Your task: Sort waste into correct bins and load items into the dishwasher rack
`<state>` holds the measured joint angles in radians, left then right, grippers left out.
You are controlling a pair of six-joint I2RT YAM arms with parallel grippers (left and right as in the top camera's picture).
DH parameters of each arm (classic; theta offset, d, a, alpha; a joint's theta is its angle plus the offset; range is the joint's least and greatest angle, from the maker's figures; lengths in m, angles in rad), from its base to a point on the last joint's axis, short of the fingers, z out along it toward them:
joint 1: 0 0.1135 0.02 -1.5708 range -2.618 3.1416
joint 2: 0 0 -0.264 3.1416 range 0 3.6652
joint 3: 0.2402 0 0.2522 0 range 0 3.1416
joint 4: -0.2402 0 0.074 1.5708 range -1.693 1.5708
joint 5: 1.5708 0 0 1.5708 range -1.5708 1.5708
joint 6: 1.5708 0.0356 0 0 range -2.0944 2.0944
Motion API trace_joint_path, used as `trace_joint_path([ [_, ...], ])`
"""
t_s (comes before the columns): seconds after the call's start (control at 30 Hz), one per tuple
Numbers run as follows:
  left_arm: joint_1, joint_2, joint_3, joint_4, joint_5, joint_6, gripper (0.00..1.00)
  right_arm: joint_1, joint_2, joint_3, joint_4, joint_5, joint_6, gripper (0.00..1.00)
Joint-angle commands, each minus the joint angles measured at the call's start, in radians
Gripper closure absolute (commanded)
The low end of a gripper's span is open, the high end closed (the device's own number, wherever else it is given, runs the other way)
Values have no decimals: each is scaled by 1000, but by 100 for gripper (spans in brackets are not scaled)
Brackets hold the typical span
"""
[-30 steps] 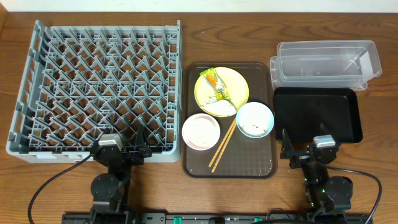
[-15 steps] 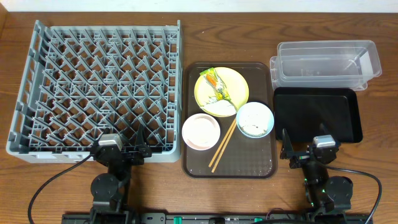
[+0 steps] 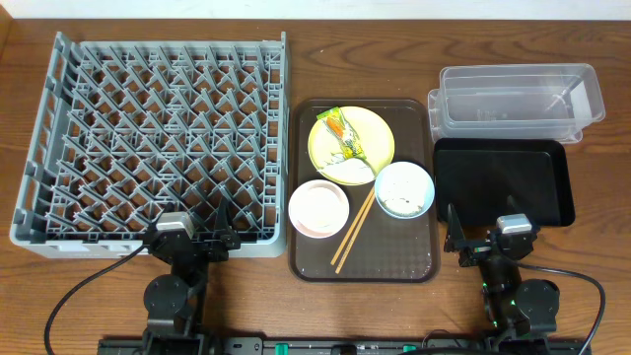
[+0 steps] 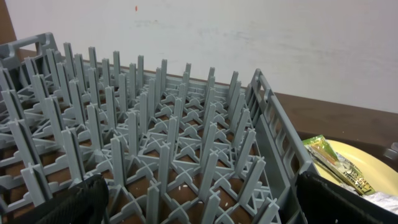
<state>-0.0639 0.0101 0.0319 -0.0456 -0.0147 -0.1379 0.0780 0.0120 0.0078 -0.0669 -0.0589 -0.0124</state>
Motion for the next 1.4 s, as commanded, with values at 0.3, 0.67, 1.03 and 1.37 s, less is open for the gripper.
trace_joint_path([
  [0.3, -4, -6, -28, -21, -20, -9, 2, 10, -5, -2, -4, 6, -11, 1],
  [0.67, -4, -6, -28, -21, -20, -9, 2, 10, -5, -2, -3, -5, -11, 1],
  [1.03, -4, -6, -28, -23, -21, -9, 2, 10, -5, -2, 0, -9, 25, 1],
  [1.37, -4, -3, 8, -87, -20, -15, 2, 10, 14, 2, -9, -9, 121, 1],
])
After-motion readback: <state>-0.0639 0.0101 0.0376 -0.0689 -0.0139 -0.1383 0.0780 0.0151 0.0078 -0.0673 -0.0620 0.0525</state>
